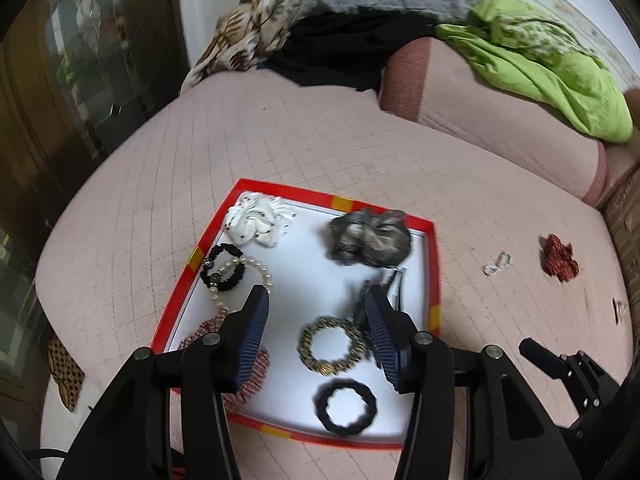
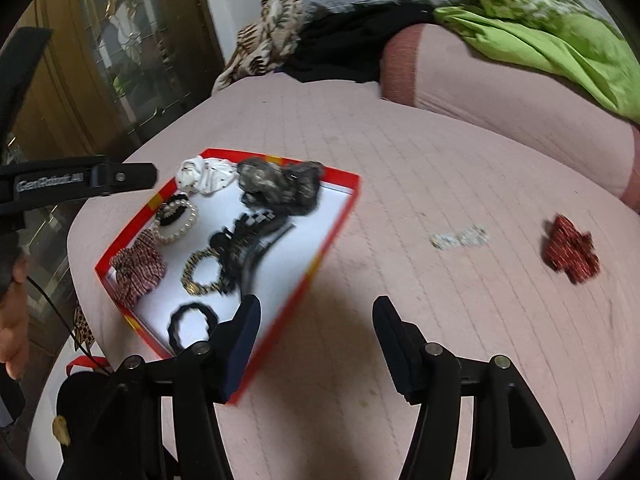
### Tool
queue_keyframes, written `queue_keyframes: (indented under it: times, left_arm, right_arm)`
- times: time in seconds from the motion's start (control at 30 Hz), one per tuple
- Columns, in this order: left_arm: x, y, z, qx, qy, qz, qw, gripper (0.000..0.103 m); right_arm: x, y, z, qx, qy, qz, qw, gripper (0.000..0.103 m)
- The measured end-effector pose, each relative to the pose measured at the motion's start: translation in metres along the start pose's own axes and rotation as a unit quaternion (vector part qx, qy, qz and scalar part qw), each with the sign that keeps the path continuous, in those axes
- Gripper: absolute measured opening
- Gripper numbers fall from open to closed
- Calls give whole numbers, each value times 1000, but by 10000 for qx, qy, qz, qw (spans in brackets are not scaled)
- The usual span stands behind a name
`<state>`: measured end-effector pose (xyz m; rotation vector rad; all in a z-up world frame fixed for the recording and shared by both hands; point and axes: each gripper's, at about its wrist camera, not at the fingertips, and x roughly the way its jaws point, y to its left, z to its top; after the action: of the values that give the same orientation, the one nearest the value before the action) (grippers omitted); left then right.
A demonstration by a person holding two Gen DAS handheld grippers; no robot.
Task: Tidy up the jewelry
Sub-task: 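Move both tools toward the red polka-dot scrunchie and green bead bracelet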
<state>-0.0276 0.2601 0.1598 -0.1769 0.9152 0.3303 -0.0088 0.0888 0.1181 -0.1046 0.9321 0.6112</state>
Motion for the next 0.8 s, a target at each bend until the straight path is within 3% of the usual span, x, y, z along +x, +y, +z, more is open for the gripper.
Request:
queue_keyframes:
  times: [0.33,0.8]
  left_arm:
    - [-45,-74,-37,798,-445,6,9958,54]
    - [-65,-152,-61,1360,-478,-346,9890,55]
  right_arm:
    - [-42,-55,-36,330,-83,-360,9988,66]
    - [-91,-141,-77,945,-243,-901,9911,68]
